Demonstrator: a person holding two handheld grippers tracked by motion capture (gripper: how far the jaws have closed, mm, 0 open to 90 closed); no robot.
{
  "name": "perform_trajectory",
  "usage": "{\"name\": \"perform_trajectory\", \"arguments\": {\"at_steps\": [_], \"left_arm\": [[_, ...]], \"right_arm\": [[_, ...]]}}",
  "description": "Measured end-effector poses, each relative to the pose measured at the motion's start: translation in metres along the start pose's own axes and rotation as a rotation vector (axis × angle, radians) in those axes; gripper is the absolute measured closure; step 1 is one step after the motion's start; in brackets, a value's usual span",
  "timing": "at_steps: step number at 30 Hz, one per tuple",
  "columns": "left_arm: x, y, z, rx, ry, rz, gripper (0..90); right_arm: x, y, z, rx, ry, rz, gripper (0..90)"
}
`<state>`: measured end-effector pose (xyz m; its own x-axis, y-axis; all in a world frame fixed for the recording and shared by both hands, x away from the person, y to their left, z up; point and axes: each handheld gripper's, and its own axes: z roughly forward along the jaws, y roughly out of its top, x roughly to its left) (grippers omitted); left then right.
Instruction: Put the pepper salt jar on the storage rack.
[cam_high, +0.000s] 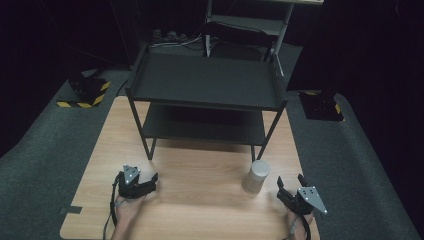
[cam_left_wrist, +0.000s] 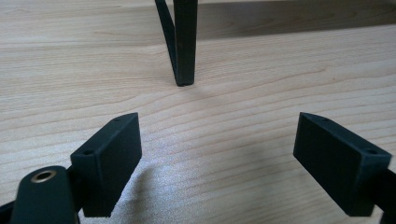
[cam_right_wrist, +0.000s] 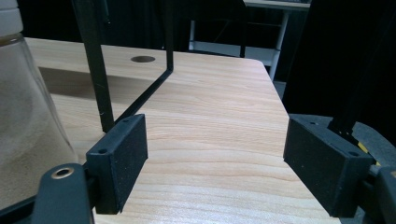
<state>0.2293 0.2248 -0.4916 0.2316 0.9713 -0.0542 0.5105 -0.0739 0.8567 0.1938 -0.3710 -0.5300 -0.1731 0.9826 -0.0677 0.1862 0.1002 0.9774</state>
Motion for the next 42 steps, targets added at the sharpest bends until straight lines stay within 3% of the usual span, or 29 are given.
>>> {"name": "perform_trajectory", "arguments": {"at_steps": [7, 10, 13, 19, 22, 24, 25, 29, 35, 42], "left_arm": [[0.001, -0.001, 0.0, -0.007, -0.002, -0.003, 13.2], [0.001, -0.002, -0.001, -0.013, 0.0, -0.006, 11.5], [0.0, -0.003, -0.001, -0.021, 0.009, -0.007, 8.6], [-0.001, -0.004, -0.001, -0.026, 0.014, -0.006, 6.3], [-0.002, -0.004, -0.001, -0.031, 0.016, -0.007, 5.7], [-0.002, -0.005, -0.002, -0.031, 0.017, -0.008, 5.7], [-0.002, -0.005, -0.002, -0.032, 0.018, -0.008, 5.7], [-0.002, -0.005, -0.002, -0.033, 0.018, -0.008, 5.7], [-0.003, -0.006, -0.002, -0.035, 0.023, -0.007, 5.8], [-0.004, -0.007, -0.003, -0.038, 0.025, -0.011, 5.8]], "right_arm": [[-0.01, 0.001, 0.0, 0.009, 0.042, 0.032, 16.0], [-0.023, 0.011, -0.002, 0.057, 0.116, 0.05, 11.1], [-0.021, 0.016, -0.011, 0.072, 0.135, 0.015, 6.3], [-0.017, 0.02, -0.026, 0.081, 0.187, 0.012, 4.1], [-0.009, 0.023, -0.03, 0.089, 0.252, 0.004, 4.1], [-0.007, 0.023, -0.03, 0.089, 0.265, 0.002, 4.2], [-0.002, 0.025, -0.028, 0.088, 0.292, -0.004, 4.2], [0.007, 0.027, -0.024, 0.081, 0.319, 0.003, 4.2], [0.023, 0.038, -0.001, 0.069, 0.375, -0.015, 6.9], [0.034, 0.045, 0.023, 0.079, 0.352, -0.027, 7.2]]}}
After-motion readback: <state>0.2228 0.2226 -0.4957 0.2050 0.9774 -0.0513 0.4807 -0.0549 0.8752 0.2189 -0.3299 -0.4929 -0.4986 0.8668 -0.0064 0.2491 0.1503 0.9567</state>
